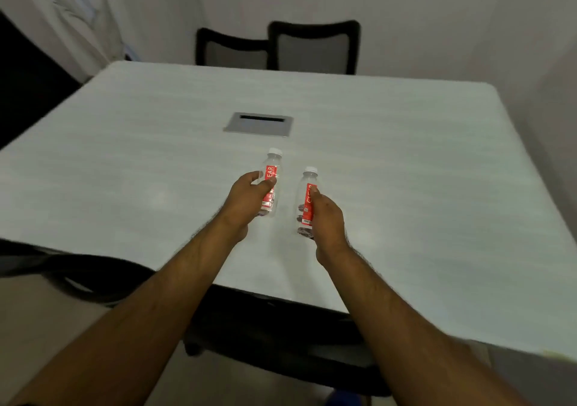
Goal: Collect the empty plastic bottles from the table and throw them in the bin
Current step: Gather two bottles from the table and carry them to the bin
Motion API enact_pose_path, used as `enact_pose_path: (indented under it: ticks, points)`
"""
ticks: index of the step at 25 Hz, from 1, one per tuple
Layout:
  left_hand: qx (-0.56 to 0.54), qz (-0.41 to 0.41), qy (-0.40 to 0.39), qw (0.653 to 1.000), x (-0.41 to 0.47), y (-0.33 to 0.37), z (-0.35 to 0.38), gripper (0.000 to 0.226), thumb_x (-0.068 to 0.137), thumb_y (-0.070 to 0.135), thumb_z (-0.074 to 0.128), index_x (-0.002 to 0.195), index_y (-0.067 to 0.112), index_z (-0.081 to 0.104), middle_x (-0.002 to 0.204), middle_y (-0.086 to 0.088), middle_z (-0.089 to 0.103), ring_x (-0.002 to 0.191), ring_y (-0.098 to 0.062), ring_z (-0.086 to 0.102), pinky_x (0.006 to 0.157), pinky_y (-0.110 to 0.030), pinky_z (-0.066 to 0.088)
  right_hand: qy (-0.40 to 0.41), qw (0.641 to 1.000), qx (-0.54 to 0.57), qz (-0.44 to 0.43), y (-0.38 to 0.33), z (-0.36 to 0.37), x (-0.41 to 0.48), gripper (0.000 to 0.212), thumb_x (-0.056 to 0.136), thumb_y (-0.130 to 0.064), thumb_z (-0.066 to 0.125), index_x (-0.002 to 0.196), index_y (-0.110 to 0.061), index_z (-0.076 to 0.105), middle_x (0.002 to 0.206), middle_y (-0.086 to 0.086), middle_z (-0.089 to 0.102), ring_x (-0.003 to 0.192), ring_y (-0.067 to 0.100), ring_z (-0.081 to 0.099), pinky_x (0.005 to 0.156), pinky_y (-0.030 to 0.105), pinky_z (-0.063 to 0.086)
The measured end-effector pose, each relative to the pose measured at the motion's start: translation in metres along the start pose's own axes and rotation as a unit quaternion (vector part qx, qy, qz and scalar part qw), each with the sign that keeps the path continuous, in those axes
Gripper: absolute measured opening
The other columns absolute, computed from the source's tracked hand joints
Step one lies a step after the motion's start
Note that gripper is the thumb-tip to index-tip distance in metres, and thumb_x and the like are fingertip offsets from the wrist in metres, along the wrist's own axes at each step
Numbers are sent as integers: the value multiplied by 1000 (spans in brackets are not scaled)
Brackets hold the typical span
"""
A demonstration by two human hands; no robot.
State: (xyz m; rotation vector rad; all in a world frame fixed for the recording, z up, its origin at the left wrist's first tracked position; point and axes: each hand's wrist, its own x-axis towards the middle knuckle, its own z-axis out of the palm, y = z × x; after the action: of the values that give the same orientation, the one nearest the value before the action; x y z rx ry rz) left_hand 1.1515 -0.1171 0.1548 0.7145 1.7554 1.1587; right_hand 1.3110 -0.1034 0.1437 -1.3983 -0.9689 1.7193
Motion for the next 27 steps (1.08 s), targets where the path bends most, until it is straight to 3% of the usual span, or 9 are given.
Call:
enact_pose_path:
  ticks: [4, 8, 11, 14, 17, 21, 23, 25, 27]
  points:
    - [-34, 54, 114, 991, -41, 23, -161, 41, 85, 26, 72, 122, 17, 57, 106, -5, 69, 88, -19, 69, 75, -33, 55, -129, 991, -17, -8, -9, 160, -34, 34, 102, -42, 40, 91, -22, 65, 90, 7, 70, 80, 22, 64, 74, 37, 55]
    - [-100, 77, 239, 963, -64, 35, -303, 47, 87, 23, 70, 130, 18, 52, 114, -6, 68, 95, -23, 70, 81, -40, 59, -223, 973, -46, -28, -17, 301, -69, 31, 100, -38, 41, 94, -18, 64, 92, 9, 68, 81, 23, 64, 71, 35, 55]
    - [-150, 77, 305, 937, -72, 33, -395, 48, 87, 27, 70, 131, 20, 54, 114, -5, 70, 93, -22, 73, 79, -39, 60, -283, 953, -87, -66, -15, 392, -85, 22, 101, -39, 48, 105, -24, 63, 106, 4, 72, 94, 21, 71, 83, 39, 60]
    - [-162, 81, 350, 919, -74, 23, -473, 46, 85, 29, 73, 127, 17, 59, 111, -5, 73, 92, -22, 74, 85, -43, 60, -338, 929, -116, -94, -6, 476, -88, 28, 99, -40, 55, 121, -23, 62, 113, 1, 72, 99, 21, 73, 89, 44, 60]
    - [-174, 63, 408, 894, -79, 12, -544, 41, 84, 24, 74, 122, 13, 61, 106, -7, 74, 91, -25, 75, 82, -44, 61, -401, 902, -133, -86, 10, 559, -94, 30, 98, -40, 58, 123, -24, 60, 115, -1, 72, 98, 19, 73, 86, 40, 61]
    - [-186, 46, 458, 868, -83, -14, -637, 36, 88, 22, 70, 120, 10, 61, 107, -9, 72, 89, -22, 73, 70, -35, 59, -466, 867, -162, -73, 44, 674, -108, 38, 98, -40, 57, 132, -22, 56, 120, 2, 70, 101, 20, 72, 77, 33, 62]
    - [-197, 41, 483, 852, -75, -36, -692, 34, 90, 23, 68, 121, 12, 60, 108, -7, 70, 93, -21, 70, 69, -30, 55, -484, 853, -184, -65, 66, 736, -116, 41, 98, -41, 56, 133, -22, 54, 122, 3, 69, 101, 21, 72, 81, 38, 62]
    - [-215, 37, 496, 840, -63, -58, -748, 33, 89, 22, 68, 120, 12, 61, 109, -8, 70, 94, -22, 69, 68, -30, 54, -493, 844, -201, -56, 88, 794, -121, 39, 98, -41, 57, 131, -22, 55, 119, 4, 70, 99, 21, 72, 81, 40, 62]
    - [-234, 36, 499, 834, -48, -81, -811, 34, 87, 21, 70, 118, 10, 62, 110, -11, 70, 92, -23, 69, 66, -33, 55, -503, 838, -208, -41, 107, 850, -127, 33, 98, -39, 57, 125, -21, 57, 113, 4, 71, 94, 21, 73, 72, 35, 62]
